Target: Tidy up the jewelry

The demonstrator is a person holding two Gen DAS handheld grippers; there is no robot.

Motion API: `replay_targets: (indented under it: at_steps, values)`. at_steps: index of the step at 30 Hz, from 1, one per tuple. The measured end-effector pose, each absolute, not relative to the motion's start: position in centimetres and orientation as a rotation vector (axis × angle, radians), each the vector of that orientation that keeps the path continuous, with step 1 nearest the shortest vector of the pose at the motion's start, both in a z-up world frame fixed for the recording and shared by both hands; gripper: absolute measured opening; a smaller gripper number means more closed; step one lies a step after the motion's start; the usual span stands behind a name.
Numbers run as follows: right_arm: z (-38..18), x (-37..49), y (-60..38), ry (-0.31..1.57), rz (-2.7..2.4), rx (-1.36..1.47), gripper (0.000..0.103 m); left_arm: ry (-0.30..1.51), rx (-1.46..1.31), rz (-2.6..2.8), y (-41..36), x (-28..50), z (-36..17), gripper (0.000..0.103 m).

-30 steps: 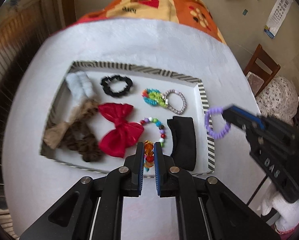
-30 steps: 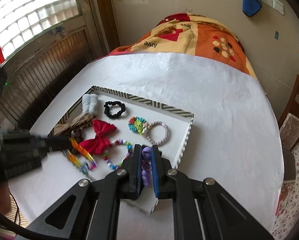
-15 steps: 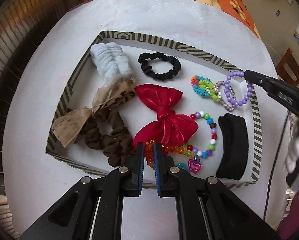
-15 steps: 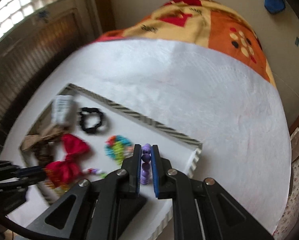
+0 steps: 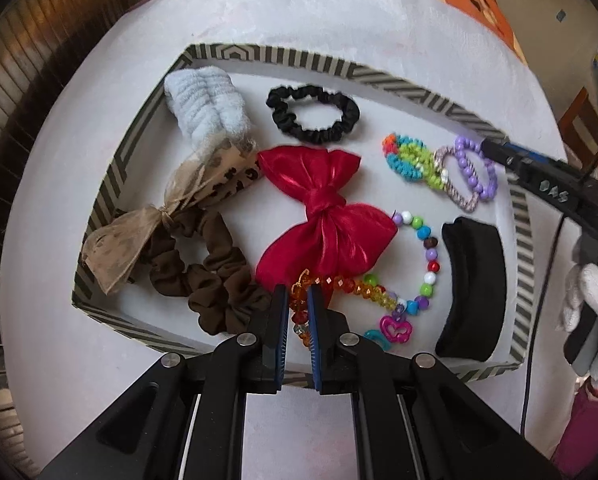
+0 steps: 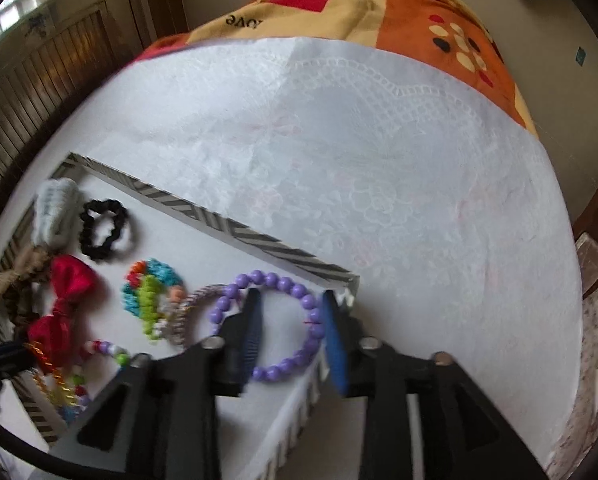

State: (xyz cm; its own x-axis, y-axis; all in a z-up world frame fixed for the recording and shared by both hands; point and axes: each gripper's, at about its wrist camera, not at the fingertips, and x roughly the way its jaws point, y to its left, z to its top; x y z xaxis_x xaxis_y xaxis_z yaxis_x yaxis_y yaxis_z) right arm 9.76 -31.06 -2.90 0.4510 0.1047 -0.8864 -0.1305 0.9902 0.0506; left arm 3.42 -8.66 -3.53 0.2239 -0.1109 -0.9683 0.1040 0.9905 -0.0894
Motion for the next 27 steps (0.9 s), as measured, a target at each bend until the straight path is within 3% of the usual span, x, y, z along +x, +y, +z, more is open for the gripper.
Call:
replay_targets:
  at_steps: [5,13,27]
  values:
    - [-0.6,7.3,-30.9,1.036,0.177,0.058,0.039,1.340,0.013,-0.152,-9.1,2.8,-3.2,0.002]
    - [1.4,1.9,-30.5,0.993,0.172,0.163,0.049,1.296,0.021,-0.172,-9.3,0.5,-1.7,0.002]
    - [4.6,-6.2,-26.9,0.927,0.144,0.239,0.061,1.122,0.090,-0.173,-8.8,-2.7,4.1,0.002]
